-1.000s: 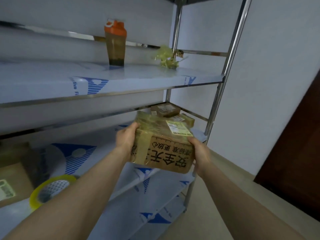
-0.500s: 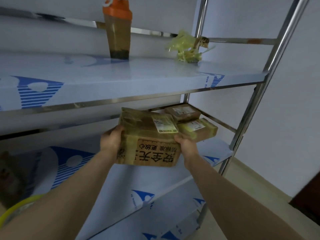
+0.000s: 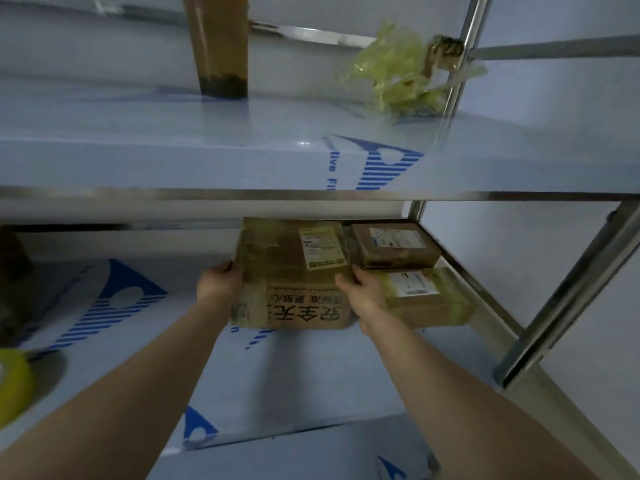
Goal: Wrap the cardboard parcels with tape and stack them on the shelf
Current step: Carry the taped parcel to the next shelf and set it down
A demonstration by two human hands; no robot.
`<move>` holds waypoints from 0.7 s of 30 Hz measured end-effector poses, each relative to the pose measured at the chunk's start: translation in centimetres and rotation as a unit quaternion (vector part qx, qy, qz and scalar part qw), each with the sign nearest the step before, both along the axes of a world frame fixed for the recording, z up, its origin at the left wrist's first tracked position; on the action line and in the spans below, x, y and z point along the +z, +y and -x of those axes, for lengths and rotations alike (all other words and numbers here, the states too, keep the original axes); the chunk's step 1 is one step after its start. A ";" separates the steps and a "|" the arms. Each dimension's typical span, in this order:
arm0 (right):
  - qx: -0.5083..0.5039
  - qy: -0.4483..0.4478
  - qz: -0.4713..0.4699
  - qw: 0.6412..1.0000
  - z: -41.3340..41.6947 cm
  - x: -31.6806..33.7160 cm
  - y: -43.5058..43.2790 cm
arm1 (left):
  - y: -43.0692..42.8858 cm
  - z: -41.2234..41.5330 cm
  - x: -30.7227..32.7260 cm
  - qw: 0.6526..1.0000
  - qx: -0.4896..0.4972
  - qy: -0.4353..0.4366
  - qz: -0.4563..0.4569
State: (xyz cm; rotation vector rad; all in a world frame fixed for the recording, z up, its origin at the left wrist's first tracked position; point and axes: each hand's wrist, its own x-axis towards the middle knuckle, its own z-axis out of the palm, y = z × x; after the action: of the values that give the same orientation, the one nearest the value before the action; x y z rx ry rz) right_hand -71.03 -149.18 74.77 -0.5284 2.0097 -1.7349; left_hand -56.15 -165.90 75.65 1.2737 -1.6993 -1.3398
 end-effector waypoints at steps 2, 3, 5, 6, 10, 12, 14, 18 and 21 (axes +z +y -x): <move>0.026 0.012 -0.018 0.999 1.6 -0.2 0.1 | 1.1 0.9 -0.1 0.999 0.030 0.020 -0.039; 0.035 0.026 -0.029 0.999 2.3 -0.4 0.1 | 1.6 1.3 -0.2 0.998 0.037 0.021 -0.053; 0.051 0.063 -0.049 0.995 3.5 -0.8 0.0 | 2.5 2.1 -0.7 0.997 0.042 0.022 -0.069; 0.060 0.082 -0.055 0.993 3.9 -0.9 0.1 | 2.9 2.4 -0.8 0.996 0.045 0.020 -0.072; 0.095 0.124 -0.070 0.985 5.9 -1.3 -0.1 | 3.7 3.9 -0.9 0.996 0.064 0.019 -0.057; 0.103 0.149 -0.084 0.980 6.5 -1.7 -0.5 | 3.8 4.6 -0.6 0.995 0.078 0.026 -0.060; 0.118 0.173 -0.102 0.973 6.9 -1.9 -0.7 | 3.5 5.4 -0.6 0.993 0.085 0.040 -0.069; 0.152 0.213 -0.135 0.956 7.6 -2.2 -0.7 | 3.1 6.5 -0.9 0.992 0.081 0.058 -0.082; 0.132 0.246 -0.145 0.949 8.5 -2.3 -0.3 | 3.0 7.1 -1.0 0.994 0.059 0.045 -0.079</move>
State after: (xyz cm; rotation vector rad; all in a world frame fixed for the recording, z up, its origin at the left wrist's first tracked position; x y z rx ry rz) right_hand -79.52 -149.50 72.46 -1.1547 2.3355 -1.1983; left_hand -63.29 -162.92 74.60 1.3583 -1.4573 -1.4616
